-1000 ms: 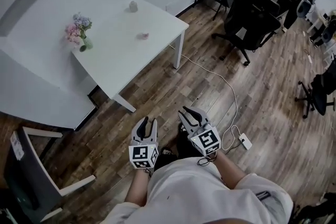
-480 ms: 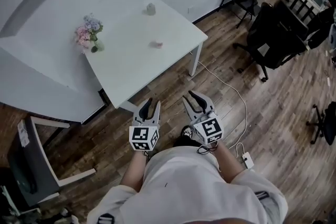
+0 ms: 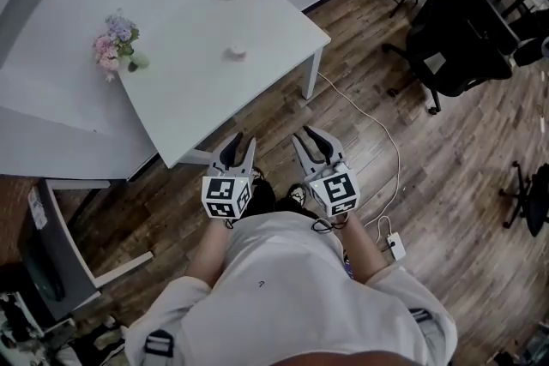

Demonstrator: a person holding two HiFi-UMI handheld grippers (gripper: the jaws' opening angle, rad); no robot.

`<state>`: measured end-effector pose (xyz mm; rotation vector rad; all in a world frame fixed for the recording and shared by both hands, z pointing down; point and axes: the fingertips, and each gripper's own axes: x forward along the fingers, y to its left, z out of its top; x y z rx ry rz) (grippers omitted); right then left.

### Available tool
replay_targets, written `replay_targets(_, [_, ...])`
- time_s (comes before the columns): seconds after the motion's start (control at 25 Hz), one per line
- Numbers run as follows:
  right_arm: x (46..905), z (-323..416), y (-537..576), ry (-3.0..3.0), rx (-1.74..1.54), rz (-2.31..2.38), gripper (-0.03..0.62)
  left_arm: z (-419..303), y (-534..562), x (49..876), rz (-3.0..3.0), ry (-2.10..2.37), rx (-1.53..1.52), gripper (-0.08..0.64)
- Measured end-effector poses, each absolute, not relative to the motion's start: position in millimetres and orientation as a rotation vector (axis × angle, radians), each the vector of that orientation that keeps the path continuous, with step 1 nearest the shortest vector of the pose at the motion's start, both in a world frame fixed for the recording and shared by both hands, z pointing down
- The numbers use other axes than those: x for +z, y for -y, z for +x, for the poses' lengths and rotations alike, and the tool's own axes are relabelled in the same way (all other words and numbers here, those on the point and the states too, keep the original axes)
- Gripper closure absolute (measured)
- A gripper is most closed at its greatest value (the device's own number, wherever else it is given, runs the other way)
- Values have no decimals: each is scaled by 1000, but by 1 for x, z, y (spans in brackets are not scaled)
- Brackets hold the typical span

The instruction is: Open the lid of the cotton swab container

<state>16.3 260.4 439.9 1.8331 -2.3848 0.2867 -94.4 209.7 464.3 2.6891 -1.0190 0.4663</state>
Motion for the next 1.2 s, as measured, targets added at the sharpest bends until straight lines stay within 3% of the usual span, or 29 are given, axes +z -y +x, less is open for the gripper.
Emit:
replay_targets(0.52, [476,36,-142,2318,364,1748,504,-69,-82,505,2636,1002,453,431])
replay_targets(1.2, [528,33,42,2205,543,1572,495,-58,80,600,2624,776,736,431])
